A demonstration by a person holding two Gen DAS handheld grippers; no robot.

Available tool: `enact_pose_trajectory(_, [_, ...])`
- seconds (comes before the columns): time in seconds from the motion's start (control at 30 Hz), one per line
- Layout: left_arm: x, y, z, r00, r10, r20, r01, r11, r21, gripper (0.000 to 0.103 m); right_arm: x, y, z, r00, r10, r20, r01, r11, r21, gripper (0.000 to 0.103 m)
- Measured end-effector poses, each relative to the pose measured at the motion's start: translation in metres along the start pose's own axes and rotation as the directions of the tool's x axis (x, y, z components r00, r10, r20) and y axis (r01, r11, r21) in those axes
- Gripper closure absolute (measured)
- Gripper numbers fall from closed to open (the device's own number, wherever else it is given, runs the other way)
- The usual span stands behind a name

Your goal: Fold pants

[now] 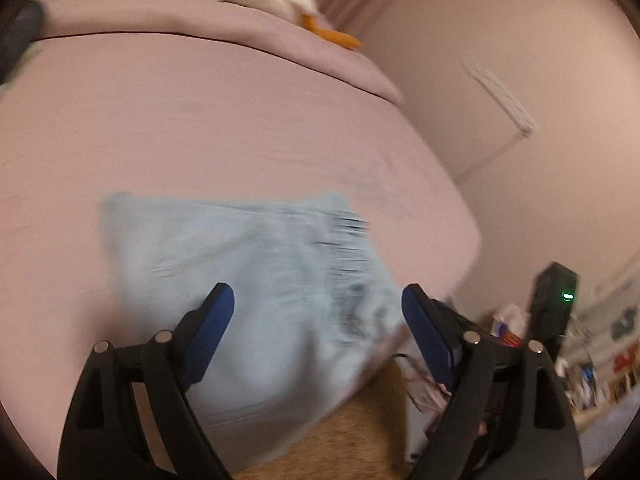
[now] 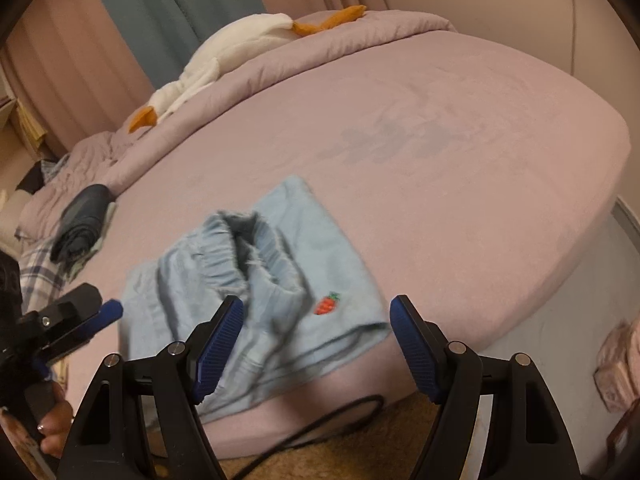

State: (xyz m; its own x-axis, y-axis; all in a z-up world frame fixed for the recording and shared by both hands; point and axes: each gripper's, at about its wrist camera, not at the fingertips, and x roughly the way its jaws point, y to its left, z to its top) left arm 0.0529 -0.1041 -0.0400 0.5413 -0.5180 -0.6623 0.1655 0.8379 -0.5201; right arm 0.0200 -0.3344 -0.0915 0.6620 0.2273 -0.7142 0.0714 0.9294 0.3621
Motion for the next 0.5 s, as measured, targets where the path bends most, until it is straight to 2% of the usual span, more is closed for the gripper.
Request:
enact_pose_trajectory(0.13, [-0.013, 0.027, -0.010, 0.985, 0.169, 0.023, -0.168, 0.985, -0.040, 0.017, 0.013, 0.015, 0.002, 0.995, 0.098, -0.035, -0.099, 0.995, -0.026, 0.029])
enact_pose_trajectory(0.17, [-0.014, 0.033, -0.012, 0.981, 0.195, 0.019, -0.193, 0.980, -0.056, 0.017, 0.017, 0.022, 0.001, 0.992, 0.120, -0.045, -0.121, 0.992, -0.039, 0.033])
enact_pose_trajectory(0.2, [-0.014, 0.040, -0.015, 0.977, 0.213, 0.011, -0.211, 0.975, -0.075, 0.018, 0.020, 0.026, 0.000, 0.989, 0.134, -0.054, -0.137, 0.989, -0.047, 0.043])
enact_pose_trajectory(0.23, [-0.014, 0.044, -0.017, 0.976, 0.219, 0.002, -0.218, 0.972, -0.088, 0.018, 0.025, 0.032, 0.000, 0.987, 0.147, -0.068, -0.150, 0.987, -0.054, 0.051])
enact_pose_trajectory(0.3, [-0.012, 0.053, -0.020, 0.975, 0.223, -0.013, -0.224, 0.969, -0.110, 0.018, 0.038, 0.041, 0.000, 0.984, 0.153, -0.091, -0.160, 0.984, -0.075, 0.052])
enact_pose_trajectory(0.37, [-0.010, 0.055, -0.022, 0.973, 0.230, -0.021, -0.231, 0.966, -0.119, 0.018, 0.058, 0.047, 0.000, 0.986, 0.110, -0.122, -0.122, 0.988, -0.094, 0.074])
enact_pose_trajectory(0.4, [-0.010, 0.055, -0.023, 0.972, 0.233, -0.025, -0.234, 0.965, -0.118, 0.018, 0.064, 0.049, 0.000, 0.988, 0.067, -0.136, -0.081, 0.991, -0.104, 0.082])
enact_pose_trajectory(0.5, [-0.006, 0.054, -0.027, 0.972, 0.230, -0.041, -0.233, 0.967, -0.106, 0.018, 0.046, 0.048, 0.002, 0.994, 0.082, -0.072, -0.089, 0.991, -0.097, 0.085])
